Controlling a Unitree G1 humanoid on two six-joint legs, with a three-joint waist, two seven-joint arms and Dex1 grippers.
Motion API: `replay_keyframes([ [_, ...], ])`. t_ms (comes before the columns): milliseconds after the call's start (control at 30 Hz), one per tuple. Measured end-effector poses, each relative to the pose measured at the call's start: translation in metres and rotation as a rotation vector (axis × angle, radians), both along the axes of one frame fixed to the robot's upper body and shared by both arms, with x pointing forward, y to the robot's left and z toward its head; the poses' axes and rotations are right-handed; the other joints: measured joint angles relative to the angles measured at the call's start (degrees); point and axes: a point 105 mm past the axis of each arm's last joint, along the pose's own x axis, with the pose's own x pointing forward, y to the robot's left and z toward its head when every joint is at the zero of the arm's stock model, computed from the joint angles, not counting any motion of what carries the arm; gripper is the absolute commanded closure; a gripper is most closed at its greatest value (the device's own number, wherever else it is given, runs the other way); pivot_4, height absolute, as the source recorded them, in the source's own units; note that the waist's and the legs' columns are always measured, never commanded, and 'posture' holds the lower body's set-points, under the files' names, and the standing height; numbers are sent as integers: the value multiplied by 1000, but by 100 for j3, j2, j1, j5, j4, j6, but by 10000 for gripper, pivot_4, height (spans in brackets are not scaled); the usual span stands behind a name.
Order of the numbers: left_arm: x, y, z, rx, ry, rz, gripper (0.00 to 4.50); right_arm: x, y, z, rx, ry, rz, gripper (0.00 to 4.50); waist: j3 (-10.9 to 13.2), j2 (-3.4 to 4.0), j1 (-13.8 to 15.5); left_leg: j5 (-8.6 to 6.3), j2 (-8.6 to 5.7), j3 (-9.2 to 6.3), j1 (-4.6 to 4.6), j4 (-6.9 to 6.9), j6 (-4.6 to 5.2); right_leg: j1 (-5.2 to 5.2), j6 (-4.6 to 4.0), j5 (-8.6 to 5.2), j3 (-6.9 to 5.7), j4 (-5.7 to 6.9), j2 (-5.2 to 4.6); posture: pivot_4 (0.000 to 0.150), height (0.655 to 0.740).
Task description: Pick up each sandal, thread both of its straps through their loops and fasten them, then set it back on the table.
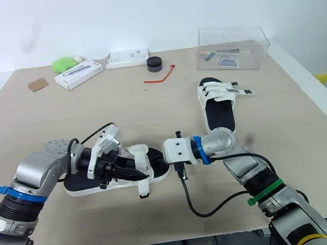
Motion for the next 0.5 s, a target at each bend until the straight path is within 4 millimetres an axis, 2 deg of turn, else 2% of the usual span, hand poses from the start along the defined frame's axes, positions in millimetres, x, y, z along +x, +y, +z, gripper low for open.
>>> replay_keyframes([
  [33, 0, 0, 0, 0, 0, 0, 16003, 0, 0, 0, 0, 0, 0, 45000, 0, 0, 0, 0, 0, 0, 0, 0, 0, 0, 0, 0, 0, 0, 0, 1500, 7400],
  [100, -5, 7, 4, 38, -22, -23, 6174, 0, 1, 1, 0, -6, 4, 45000, 3, -5, -4, 0, 2, 1, -5, 0, 0, -6, -1, 0, 3, 0, 4, 1500, 7400],
  [133, -6, 10, 5, 48, -28, -26, 5057, 0, 1, 1, 0, -5, 5, 45000, 2, -3, -4, 0, 2, 1, -4, 0, 0, -5, -2, -1, 2, 1, 3, 1500, 7400],
  [167, -7, 14, 7, 63, -36, -31, 552, 0, 1, 1, -1, -4, 6, 45000, 2, -2, -3, -1, 2, 1, -4, -2, 1, -6, -3, -2, 2, 1, 3, 1500, 7400],
  [233, -11, 21, 11, 98, -65, -42, 552, 0, 1, 1, -2, -6, 9, 45000, 2, -2, -2, -1, 3, 0, -4, -3, 1, -7, -5, -3, 1, 1, 3, 1500, 7400],
  [333, -17, 43, 21, 185, -155, -36, 552, -1, 1, 1, -3, -7, 15, 45000, 4, -1, -11, -2, 4, 1, -5, -7, 1, -10, -9, -7, 1, 1, 4, 1500, 7400],
  [400, -19, 46, 32, 163, -154, -9, 552, 0, -1, 1, -9, -6, 13, 45000, 5, -1, -2, -2, 5, 0, -6, -6, 0, -10, -15, -11, -3, 1, 3, 1500, 7400],
  [500, -34, 40, 53, 76, -107, -13, 552, 0, 0, 1, -9, -7, 14, 45000, 7, -8, -1, -1, 4, 3, -6, -1, 0, -9, -21, -14, 2, 1, 1, 1500, 7400],
])
